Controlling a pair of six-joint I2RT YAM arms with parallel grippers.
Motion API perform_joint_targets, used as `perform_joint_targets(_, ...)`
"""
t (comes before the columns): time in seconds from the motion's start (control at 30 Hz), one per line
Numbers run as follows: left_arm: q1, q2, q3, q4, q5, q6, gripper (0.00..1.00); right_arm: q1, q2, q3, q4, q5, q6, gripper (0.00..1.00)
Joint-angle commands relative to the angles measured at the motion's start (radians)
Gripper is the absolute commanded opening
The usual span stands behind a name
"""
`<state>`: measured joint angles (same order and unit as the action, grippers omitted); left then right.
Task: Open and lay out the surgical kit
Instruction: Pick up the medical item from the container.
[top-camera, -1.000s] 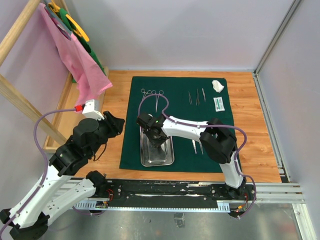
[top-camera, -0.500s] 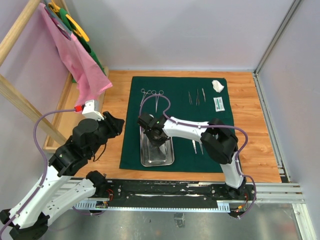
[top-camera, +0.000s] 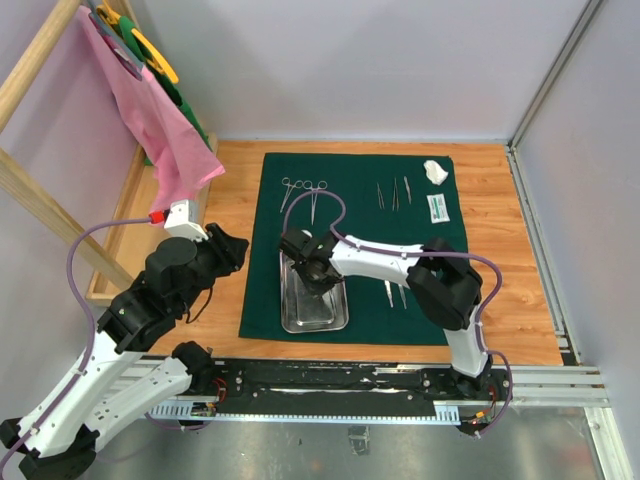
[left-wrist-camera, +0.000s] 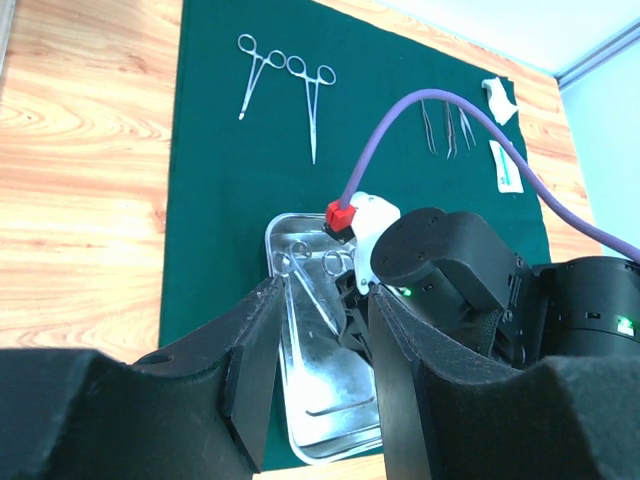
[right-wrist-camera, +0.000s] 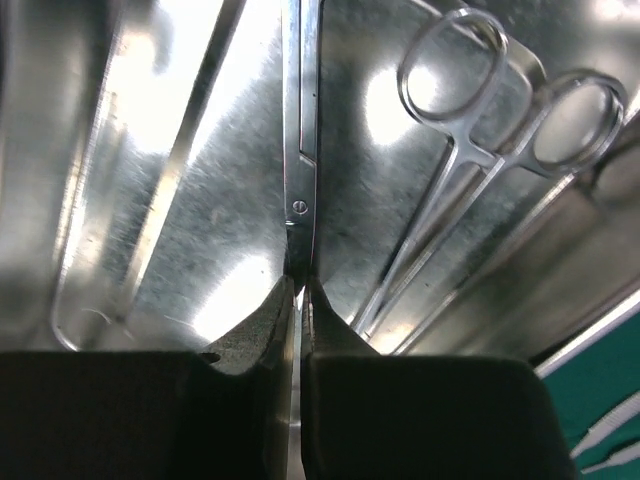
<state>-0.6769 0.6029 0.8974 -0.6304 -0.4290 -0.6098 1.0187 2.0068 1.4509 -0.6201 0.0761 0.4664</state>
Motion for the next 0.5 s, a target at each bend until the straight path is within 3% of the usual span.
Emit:
perform_joint_targets(0.0, 0.004, -0.007, 0.020, 0.011, -0.007, -0.001, 0.44, 0.004, -0.064, -0.041, -0.060, 0.057, 0.003, 0.01)
perform_joint_targets(0.47, 0.004, 0.001, 0.013, 0.019, -0.003, -0.002, 0.44, 0.003, -0.232, -0.032, -0.106, 0.090, -0.003, 0.01)
